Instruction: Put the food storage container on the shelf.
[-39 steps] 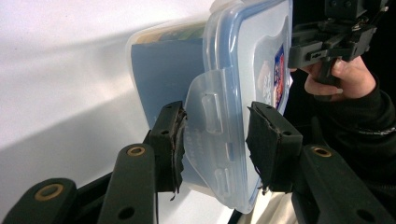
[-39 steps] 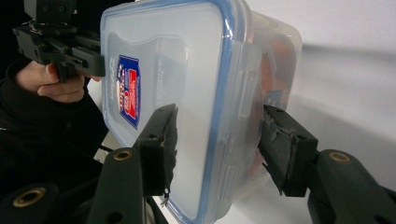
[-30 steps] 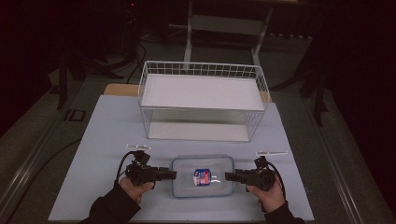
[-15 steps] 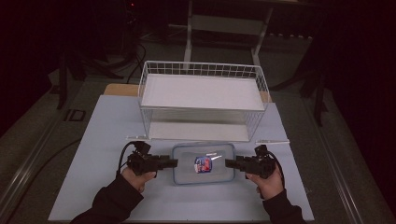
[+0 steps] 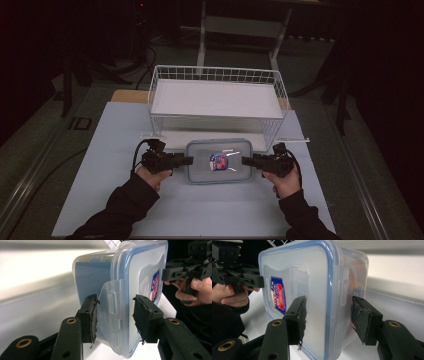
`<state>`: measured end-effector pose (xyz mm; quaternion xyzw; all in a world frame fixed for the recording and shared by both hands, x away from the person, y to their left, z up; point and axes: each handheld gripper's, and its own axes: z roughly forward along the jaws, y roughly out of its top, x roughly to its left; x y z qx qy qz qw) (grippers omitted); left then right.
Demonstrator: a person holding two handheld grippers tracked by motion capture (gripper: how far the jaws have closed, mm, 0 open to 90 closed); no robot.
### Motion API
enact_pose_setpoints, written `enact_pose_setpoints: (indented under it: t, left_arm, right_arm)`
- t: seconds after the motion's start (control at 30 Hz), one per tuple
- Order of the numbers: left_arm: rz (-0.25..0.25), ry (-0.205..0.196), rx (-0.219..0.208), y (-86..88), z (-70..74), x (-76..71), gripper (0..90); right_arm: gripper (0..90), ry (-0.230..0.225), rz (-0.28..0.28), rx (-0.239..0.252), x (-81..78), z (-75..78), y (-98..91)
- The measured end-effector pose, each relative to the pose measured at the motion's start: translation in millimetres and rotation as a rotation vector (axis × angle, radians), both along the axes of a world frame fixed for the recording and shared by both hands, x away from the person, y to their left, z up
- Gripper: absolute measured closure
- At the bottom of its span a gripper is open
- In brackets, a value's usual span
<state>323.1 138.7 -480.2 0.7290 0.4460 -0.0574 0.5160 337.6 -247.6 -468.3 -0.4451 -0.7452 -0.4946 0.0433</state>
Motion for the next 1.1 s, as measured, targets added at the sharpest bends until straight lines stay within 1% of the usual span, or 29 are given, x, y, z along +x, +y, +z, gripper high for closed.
enact_pose_setpoints:
  t: [0.03, 0.1, 0.2, 0.23, 0.3, 0.37, 0.5, 0.53, 0.57, 0.7, 0.73, 0.77, 0.8, 0.87, 0.9, 0.93, 0.97, 1.0, 1.03, 1.07, 1.1]
  left_arm:
    - [0.001, -0.005, 0.002, -0.2, -0.7, 3.8, 54.8]
    - [0.01, -0.015, -0.007, -0.3, -2.0, 8.7, 54.8]
    - [0.019, -0.038, -0.014, 0.0, -3.6, 15.8, 54.8]
    - [0.026, -0.053, -0.014, 0.0, -3.8, 19.1, 54.7]
    - [0.034, -0.066, -0.012, 0.3, -3.7, 24.8, 54.3]
    - [0.044, -0.071, -0.009, -0.3, -4.1, 29.5, 54.2]
    - [0.056, -0.076, -0.009, -1.3, -8.0, 38.7, 54.1]
    - [0.059, -0.073, -0.007, -1.4, -8.4, 40.5, 53.8]
    - [0.065, -0.086, -0.004, -1.9, -8.7, 43.1, 53.6]
    - [0.08, -0.103, -0.009, -2.6, -9.3, 51.2, 52.7]
    - [0.091, -0.09, -0.009, -2.9, -9.8, 53.2, 52.7]
    - [0.098, -0.077, -0.027, -3.9, -10.9, 54.5, 52.6]
    - [0.108, -0.09, -0.012, -3.2, -11.8, 56.0, 52.3]
    - [0.104, -0.103, 0.007, -1.2, -15.7, 61.1, 51.9]
    - [0.107, -0.103, 0.012, -0.8, -17.7, 62.6, 51.7]
    - [0.103, -0.095, 0.004, -0.9, -19.3, 63.7, 51.6]
    - [0.112, -0.063, -0.02, -3.0, -20.2, 63.2, 51.6]
    - [0.113, -0.087, 0.002, -1.9, -21.6, 64.5, 51.6]
    - [0.118, -0.058, -0.021, -3.8, -21.9, 63.5, 51.6]
    - [0.114, -0.069, -0.016, -2.6, -23.1, 65.3, 51.6]
    - [0.112, -0.086, -0.001, -1.5, -23.6, 66.6, 51.6]
  right_arm:
    - [47.2, 0.0, -0.005, 0.002, 5.5, -1.3, 0.0]
    - [47.2, 0.0, -0.007, 0.005, 7.3, -1.7, 0.0]
    - [47.2, -0.017, -0.018, 0.009, 15.6, -2.5, 0.1]
    - [47.2, -0.021, -0.021, 0.011, 17.3, -2.6, 0.4]
    - [47.2, -0.024, -0.03, 0.016, 25.4, -5.2, 1.5]
    - [47.2, -0.024, -0.033, 0.017, 27.2, -6.0, 1.9]
    - [47.1, -0.017, -0.051, 0.028, 36.7, -11.4, 2.0]
    - [47.0, -0.023, -0.054, 0.028, 38.7, -12.8, 1.9]
    - [47.0, -0.02, -0.056, 0.028, 40.0, -13.5, 2.4]
    - [46.9, -0.039, -0.075, 0.027, 46.1, -14.1, 4.7]
    - [46.9, -0.044, -0.081, 0.029, 48.2, -14.3, 5.2]
    - [46.8, -0.041, -0.084, 0.025, 50.1, -14.6, 5.6]
    - [46.8, -0.04, -0.09, 0.027, 51.9, -15.5, 6.1]
    - [46.6, -0.043, -0.095, 0.016, 54.5, -16.9, 8.2]
    - [46.6, -0.043, -0.099, 0.013, 55.6, -17.4, 9.0]
    - [46.5, -0.05, -0.102, 0.005, 56.7, -17.7, 10.0]
    - [46.3, -0.053, -0.107, 0.0, 57.5, -17.7, 10.9]
    - [46.1, -0.056, -0.113, -0.005, 58.4, -17.7, 11.6]
    - [45.9, -0.061, -0.116, -0.007, 59.4, -18.1, 12.3]
    - [45.8, -0.063, -0.12, -0.01, 60.1, -18.3, 12.8]
    - [45.7, -0.06, -0.126, -0.004, 61.7, -19.6, 12.7]
